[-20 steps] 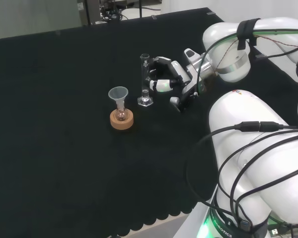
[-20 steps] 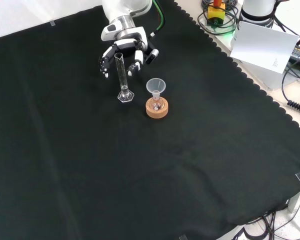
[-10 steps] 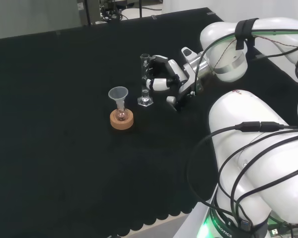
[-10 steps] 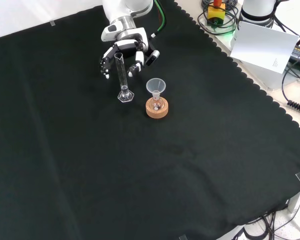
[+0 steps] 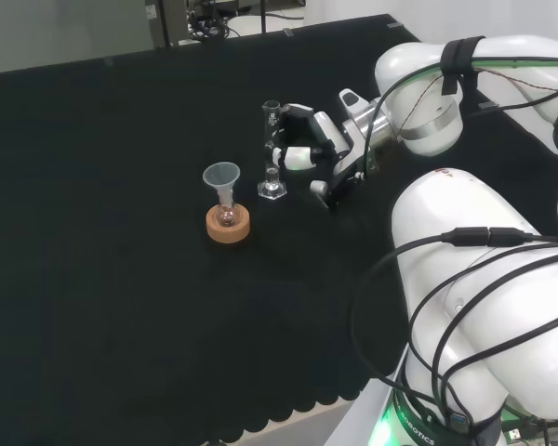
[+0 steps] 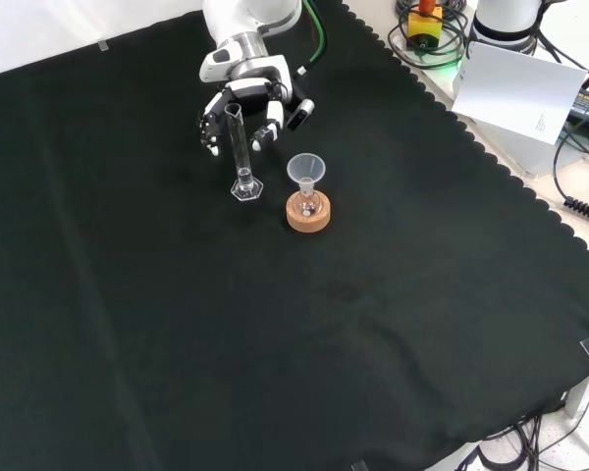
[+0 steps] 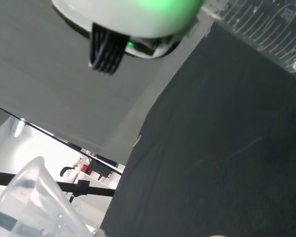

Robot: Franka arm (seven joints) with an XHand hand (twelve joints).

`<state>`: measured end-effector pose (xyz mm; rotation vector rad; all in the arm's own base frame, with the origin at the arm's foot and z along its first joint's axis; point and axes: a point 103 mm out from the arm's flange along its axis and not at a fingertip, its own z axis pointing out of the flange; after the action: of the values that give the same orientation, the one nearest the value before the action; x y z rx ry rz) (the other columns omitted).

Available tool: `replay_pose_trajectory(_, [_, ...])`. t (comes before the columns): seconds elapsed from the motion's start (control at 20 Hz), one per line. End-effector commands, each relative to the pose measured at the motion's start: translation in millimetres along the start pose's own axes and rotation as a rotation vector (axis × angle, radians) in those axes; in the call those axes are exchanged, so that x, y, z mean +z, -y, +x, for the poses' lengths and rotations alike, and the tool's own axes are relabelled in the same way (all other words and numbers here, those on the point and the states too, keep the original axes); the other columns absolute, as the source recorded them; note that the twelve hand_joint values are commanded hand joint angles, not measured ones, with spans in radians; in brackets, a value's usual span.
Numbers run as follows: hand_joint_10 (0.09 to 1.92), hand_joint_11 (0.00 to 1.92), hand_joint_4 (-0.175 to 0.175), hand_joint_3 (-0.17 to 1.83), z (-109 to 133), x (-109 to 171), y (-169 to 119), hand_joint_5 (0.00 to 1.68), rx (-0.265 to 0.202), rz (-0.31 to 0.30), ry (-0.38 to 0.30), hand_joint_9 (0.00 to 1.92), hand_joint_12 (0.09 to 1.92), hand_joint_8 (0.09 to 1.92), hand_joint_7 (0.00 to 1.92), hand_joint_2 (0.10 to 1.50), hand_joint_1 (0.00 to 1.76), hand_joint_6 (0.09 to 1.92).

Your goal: Pick up the graduated cylinder.

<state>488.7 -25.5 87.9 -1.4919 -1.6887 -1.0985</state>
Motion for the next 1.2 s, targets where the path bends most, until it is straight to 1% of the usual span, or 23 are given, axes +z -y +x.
replay_pose_trajectory(0.05, [0.47, 0.6, -0.002, 0.75, 3, 4, -2, 0.67, -0.006, 0.0, -0.048, 0.91, 1.23, 0.64, 0.69, 0.53, 1.14, 0.79])
replay_pose_trajectory(0.25, [0.46, 0.61, -0.001, 0.75, 2, 5, -1, 0.67, -0.007, 0.013, -0.036, 0.92, 1.22, 0.64, 0.69, 0.53, 1.14, 0.79])
replay_pose_trajectory(0.45, [0.46, 0.62, -0.002, 0.75, 1, 6, -2, 0.67, 0.001, 0.013, -0.043, 0.93, 1.22, 0.64, 0.7, 0.54, 1.15, 0.79])
replay_pose_trajectory(0.7, [0.43, 0.68, -0.012, 0.74, -1, 8, 0, 0.67, 0.011, 0.012, -0.043, 0.96, 1.17, 0.64, 0.7, 0.55, 1.19, 0.79])
replay_pose_trajectory(0.8, [0.43, 0.69, -0.013, 0.75, -2, 9, 0, 0.67, 0.012, 0.009, -0.046, 0.97, 1.17, 0.64, 0.7, 0.56, 1.2, 0.79])
replay_pose_trajectory(0.9, [0.43, 0.7, -0.014, 0.75, -2, 9, 0, 0.67, 0.009, 0.02, -0.05, 0.97, 1.17, 0.64, 0.7, 0.56, 1.21, 0.8])
replay_pose_trajectory(1.0, [0.43, 0.7, -0.015, 0.75, -2, 12, 1, 0.67, 0.013, 0.014, -0.044, 0.98, 1.16, 0.64, 0.7, 0.57, 1.21, 0.8])
replay_pose_trajectory(1.2, [0.41, 0.71, -0.015, 0.76, -6, 18, 1, 0.66, 0.02, 0.016, -0.063, 0.98, 1.15, 0.64, 0.7, 0.57, 1.22, 0.81])
